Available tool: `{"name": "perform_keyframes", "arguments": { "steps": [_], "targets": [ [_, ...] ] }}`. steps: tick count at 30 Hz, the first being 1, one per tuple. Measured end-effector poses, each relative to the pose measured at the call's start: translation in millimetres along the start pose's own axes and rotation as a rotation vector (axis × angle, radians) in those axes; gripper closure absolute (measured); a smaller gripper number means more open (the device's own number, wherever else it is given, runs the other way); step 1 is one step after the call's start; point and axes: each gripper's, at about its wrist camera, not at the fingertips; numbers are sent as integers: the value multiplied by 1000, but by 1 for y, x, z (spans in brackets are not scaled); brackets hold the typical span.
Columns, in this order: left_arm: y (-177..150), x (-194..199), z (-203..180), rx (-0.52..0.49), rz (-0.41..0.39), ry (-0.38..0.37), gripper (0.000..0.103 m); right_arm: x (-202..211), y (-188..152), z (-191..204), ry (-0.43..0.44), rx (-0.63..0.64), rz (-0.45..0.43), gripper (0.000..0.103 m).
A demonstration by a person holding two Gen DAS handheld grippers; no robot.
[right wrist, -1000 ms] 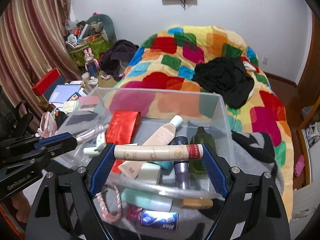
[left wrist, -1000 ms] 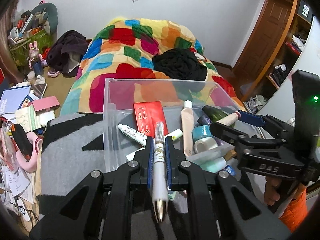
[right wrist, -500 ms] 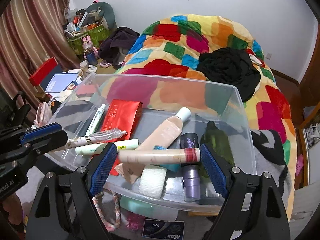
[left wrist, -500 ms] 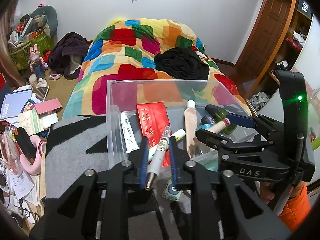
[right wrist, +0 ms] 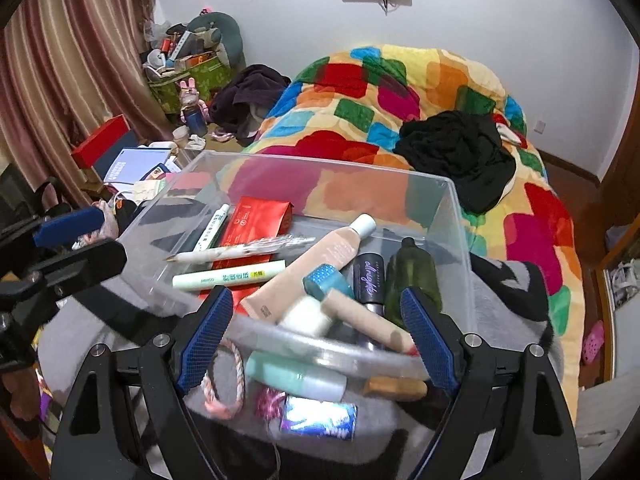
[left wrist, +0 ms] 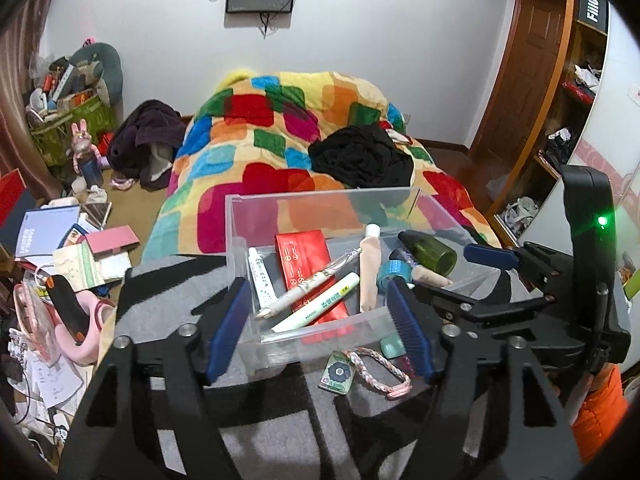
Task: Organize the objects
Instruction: 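Carry the pen and beige tube over the clear bin and open both tools, then grasp the green square keychain with the left tool while the right tool grasps the blue Max box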
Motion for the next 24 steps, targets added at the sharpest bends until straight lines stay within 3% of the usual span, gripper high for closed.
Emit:
{"name": "perform_keyframes", "arguments": {
  "steps": [3,10,20,22,24],
  "targets": [
    [-4,8,-1,3,-19,-5,21,10,-5,3,-8,20,-11,18],
    [-24,15,2,-11,-20,12,15,28,-25,3,-46,33,-24,18],
    [-71,-12,11,-8,120,31,15,16,-68,-11,-35,-34,56,18],
    [-77,-21,13,-18,144,48,18,10,-73,-11,-23,-40,77,18],
    [-81,-27,15,-25,171,57,35,5,-78,-7,-8,-39,88,18]
  ]
}}
Point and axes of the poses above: each gripper's, at about its wrist camera, not at the fingertips, and x roughly against the way its jaws point, z to its left, y to its top, and after that the axes turned 15 degrees about x, right-handed
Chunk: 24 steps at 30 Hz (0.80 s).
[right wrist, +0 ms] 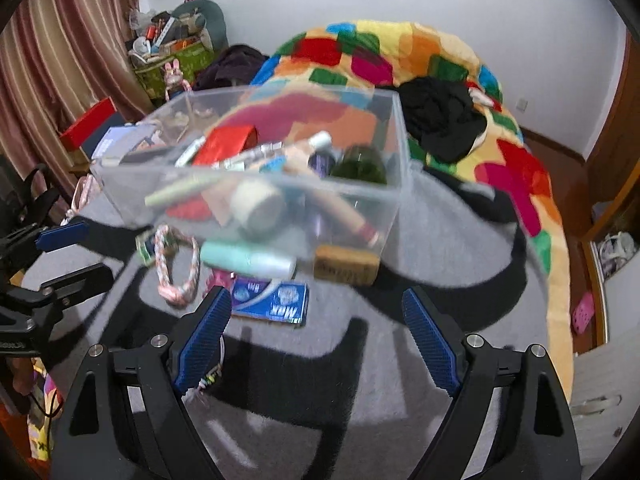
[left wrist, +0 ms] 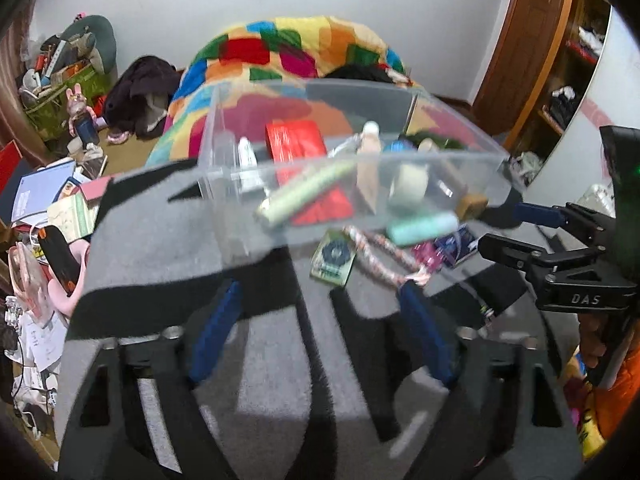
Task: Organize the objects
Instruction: 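Grasp the green square keychain with the left tool while the right tool grasps the blue Max box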
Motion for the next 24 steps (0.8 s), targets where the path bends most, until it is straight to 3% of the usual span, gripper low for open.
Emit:
{"name": "perform_keyframes", "arguments": {
  "steps": [2,6,10,14,20,24],
  "targets": [
    [0,-7,2,-3,24,11,41,-5,-2,4,9,9,8,19],
    [2,-16,2,-17,52,18,41,-13,-3,9,34,15,24,21],
    [5,-27,-8,-59,70,33,42,-21,-3,16,35,36,48,31],
    [10,-35,-16,-83,84,30,53,-21,0,19,39,43,42,35],
    [15,-41,-16,-77,92,15,75,-22,3,26,31,67,35,52],
    [15,-39,-16,-79,84,10,77,-20,1,25,31,67,28,66]
  ]
}}
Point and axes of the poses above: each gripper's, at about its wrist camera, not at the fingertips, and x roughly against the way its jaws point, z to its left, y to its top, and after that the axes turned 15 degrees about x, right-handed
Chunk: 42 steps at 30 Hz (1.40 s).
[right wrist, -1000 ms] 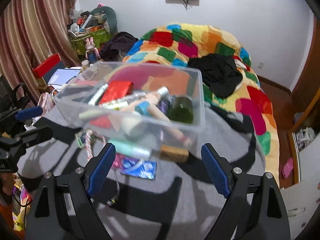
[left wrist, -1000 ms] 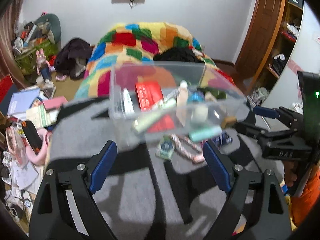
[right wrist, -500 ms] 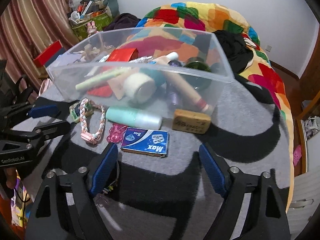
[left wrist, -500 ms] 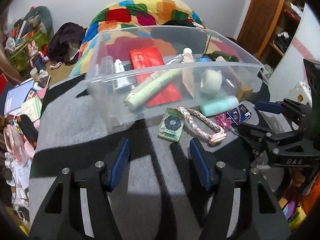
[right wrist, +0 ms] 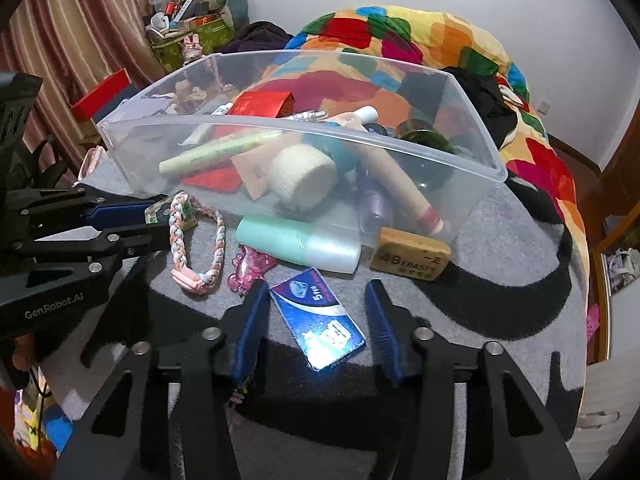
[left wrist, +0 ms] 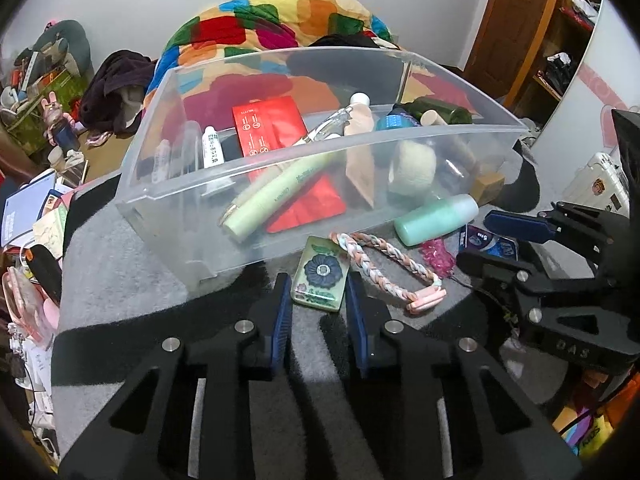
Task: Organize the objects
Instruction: 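Grasp the green square keychain with the left tool while the right tool grasps the blue Max box, then lift the keychain and Max box into the clear bin and release both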
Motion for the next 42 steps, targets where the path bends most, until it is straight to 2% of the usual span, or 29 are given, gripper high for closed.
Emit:
{"name": "perform_keyframes", "arguments": {
  "steps": [5,11,15,16,18,22,25,26,27,28,33,42],
  "targets": [
    [-10,7,5,19,-9,-9,79,3,-4,-3,2,-2,-4,78],
    [-29,24,17,46,-12,-35,79,9,-10,-4,12,-3,-5,78],
    [-35,31,17,13,-8,-45,79,15,-17,0,-2,47,-8,77],
    [-35,30,17,10,-4,-42,78,16,-19,1,-5,54,-5,76],
    [-32,27,15,10,-2,-34,76,19,-22,0,-15,52,-3,69],
    [-26,21,11,11,-12,-13,74,23,-29,-2,-16,38,-6,68],
    [-25,18,8,9,-28,3,75,25,-32,-2,-19,39,-11,68],
    [-25,19,7,6,-36,7,79,25,-31,-2,-18,38,-13,69],
    [-25,19,6,7,-42,11,79,25,-32,-2,-13,35,-17,76],
    [-26,20,7,9,-45,9,79,25,-31,-2,-6,33,-18,78],
    [-23,34,9,33,-83,-15,79,32,-26,-10,-1,-5,-46,78],
    [1,72,1,58,-206,-67,79,59,7,-26,-24,-73,-167,78]
  ]
}}
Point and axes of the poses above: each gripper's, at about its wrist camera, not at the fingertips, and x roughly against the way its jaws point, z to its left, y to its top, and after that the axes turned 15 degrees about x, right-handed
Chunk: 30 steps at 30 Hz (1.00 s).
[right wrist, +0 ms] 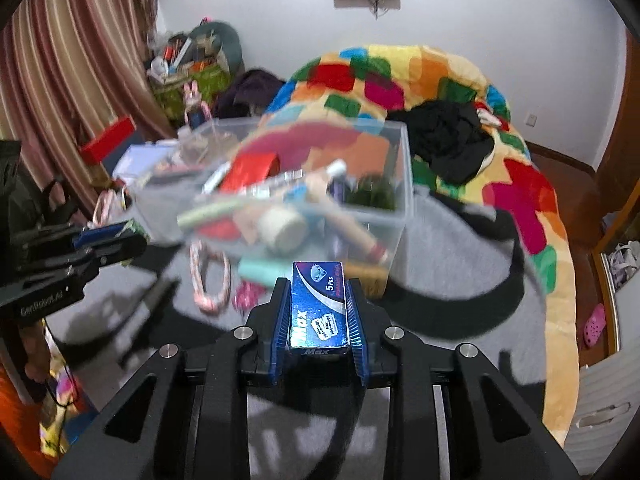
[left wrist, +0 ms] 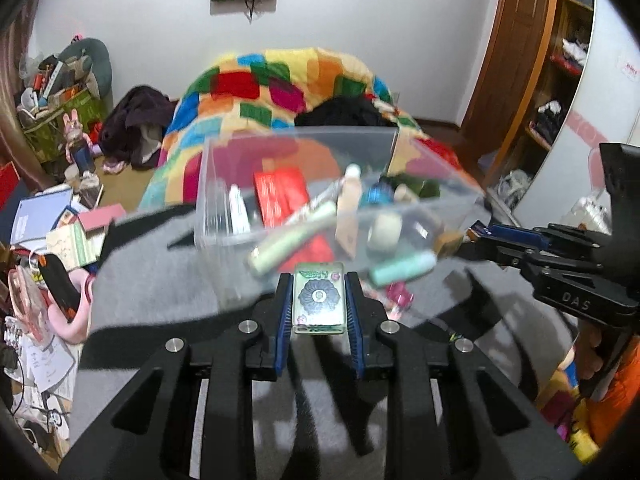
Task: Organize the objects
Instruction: 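Lift the keychain and Max box into the clear bin and release both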
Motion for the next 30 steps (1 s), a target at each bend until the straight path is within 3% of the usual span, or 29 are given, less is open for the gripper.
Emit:
{"name": "perform_keyframes", "arguments": {
  "steps": [7,14,30],
  "targets": [
    [25,3,-6,18,-60,-12,79,0,30,-6,-16,-14,-52,78],
    [41,-14,-5,17,-52,3,79,-14,55,-5,-27,-1,-61,78],
    [50,-55,-7,26,40,5,79,-77,68,0,-9,37,51,78]
  ]
}}
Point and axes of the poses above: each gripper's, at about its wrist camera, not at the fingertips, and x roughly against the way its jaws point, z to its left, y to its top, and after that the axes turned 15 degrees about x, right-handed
